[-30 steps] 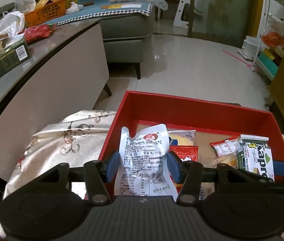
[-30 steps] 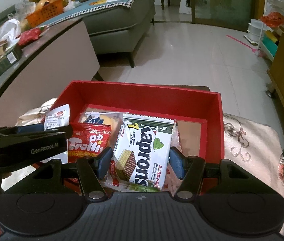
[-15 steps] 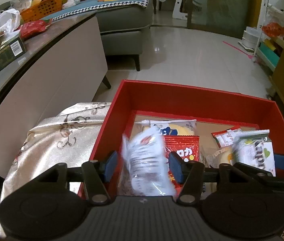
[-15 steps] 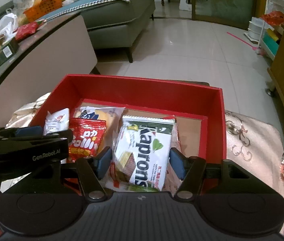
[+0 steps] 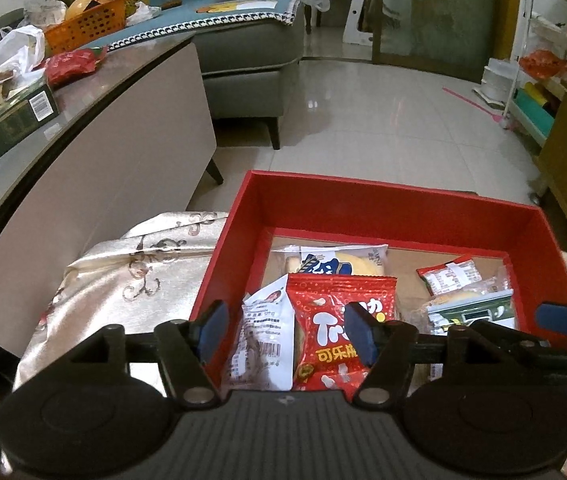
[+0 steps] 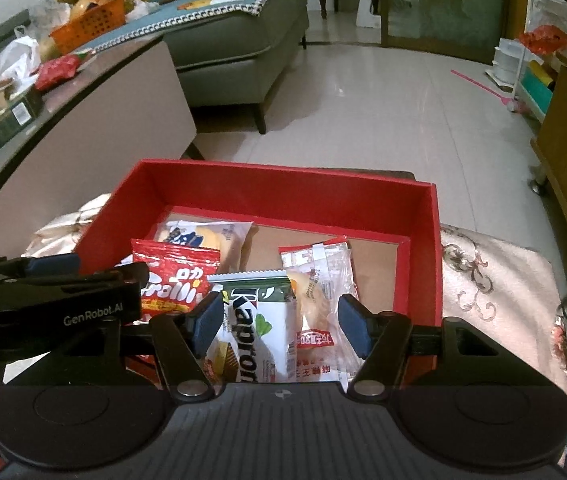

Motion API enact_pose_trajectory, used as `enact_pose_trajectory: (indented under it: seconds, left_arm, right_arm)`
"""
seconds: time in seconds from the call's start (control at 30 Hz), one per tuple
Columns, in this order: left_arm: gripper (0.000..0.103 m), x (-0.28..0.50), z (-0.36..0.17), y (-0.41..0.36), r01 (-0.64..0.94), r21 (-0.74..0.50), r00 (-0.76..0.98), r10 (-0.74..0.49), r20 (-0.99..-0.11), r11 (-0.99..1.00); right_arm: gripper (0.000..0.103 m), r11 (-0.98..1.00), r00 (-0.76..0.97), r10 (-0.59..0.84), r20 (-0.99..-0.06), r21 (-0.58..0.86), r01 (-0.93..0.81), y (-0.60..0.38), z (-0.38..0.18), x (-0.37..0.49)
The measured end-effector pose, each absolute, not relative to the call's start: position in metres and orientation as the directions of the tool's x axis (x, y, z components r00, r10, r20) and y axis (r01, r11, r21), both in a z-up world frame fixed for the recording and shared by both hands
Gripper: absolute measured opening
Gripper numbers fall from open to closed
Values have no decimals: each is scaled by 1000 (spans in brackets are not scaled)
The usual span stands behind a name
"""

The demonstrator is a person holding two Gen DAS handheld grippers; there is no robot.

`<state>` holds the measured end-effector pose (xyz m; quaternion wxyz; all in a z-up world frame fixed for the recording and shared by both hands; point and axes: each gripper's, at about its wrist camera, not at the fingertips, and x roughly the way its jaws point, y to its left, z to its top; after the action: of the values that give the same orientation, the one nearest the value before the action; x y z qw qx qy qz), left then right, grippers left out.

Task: Organize snacks
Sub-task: 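Withdraw both open tools from the box toward the remaining snacks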

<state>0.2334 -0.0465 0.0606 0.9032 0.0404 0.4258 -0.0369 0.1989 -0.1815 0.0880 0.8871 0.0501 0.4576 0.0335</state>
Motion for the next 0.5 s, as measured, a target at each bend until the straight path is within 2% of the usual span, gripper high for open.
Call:
enact_pose_trajectory:
  seconds: [0.5]
  left_arm:
    - [59, 191, 84, -53, 162, 23, 653, -90, -752, 986]
  right_arm:
    - [73, 993, 597, 94, -797, 121, 6, -195, 112, 162]
